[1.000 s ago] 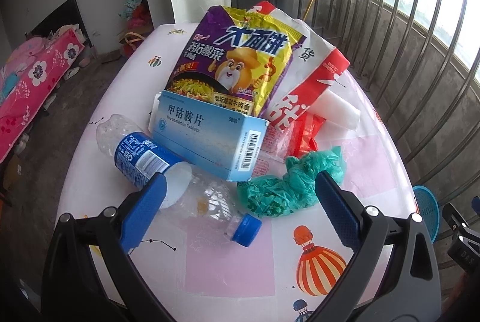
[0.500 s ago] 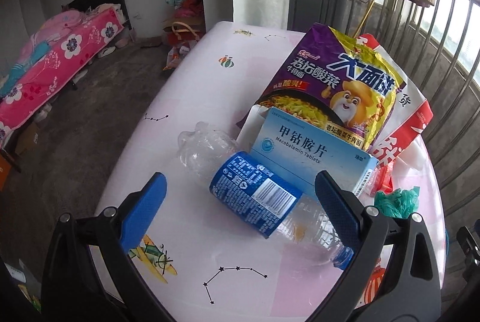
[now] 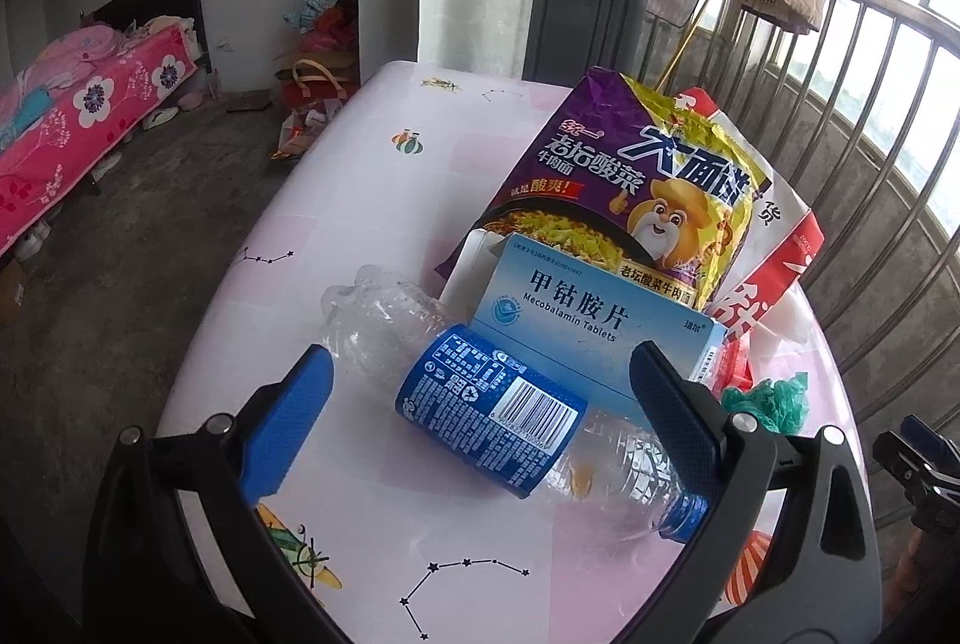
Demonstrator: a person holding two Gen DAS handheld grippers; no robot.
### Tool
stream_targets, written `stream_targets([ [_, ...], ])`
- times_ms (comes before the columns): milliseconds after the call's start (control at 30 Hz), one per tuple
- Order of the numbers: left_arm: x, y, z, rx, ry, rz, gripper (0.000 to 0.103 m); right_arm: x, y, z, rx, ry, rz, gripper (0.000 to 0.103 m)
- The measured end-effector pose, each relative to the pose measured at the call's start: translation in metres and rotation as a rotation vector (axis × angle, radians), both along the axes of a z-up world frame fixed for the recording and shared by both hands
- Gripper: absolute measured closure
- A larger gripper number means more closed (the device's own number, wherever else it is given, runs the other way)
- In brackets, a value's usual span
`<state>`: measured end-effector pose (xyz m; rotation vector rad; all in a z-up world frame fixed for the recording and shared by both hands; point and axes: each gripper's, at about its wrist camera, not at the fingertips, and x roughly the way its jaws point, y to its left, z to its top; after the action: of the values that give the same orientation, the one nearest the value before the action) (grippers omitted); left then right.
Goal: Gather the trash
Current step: 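Reach the right gripper to the clear Pepsi bottle and grasp it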
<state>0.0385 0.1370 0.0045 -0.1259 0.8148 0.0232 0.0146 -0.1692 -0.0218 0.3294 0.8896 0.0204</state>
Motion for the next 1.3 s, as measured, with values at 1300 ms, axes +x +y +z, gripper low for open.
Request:
stream_targets([
  [1300,-0.019,0.057,-0.017,-0.164,-0.032,0.024,0.008,0.024,0.087,0.043,0.078,-0.193,0.344,0.016],
])
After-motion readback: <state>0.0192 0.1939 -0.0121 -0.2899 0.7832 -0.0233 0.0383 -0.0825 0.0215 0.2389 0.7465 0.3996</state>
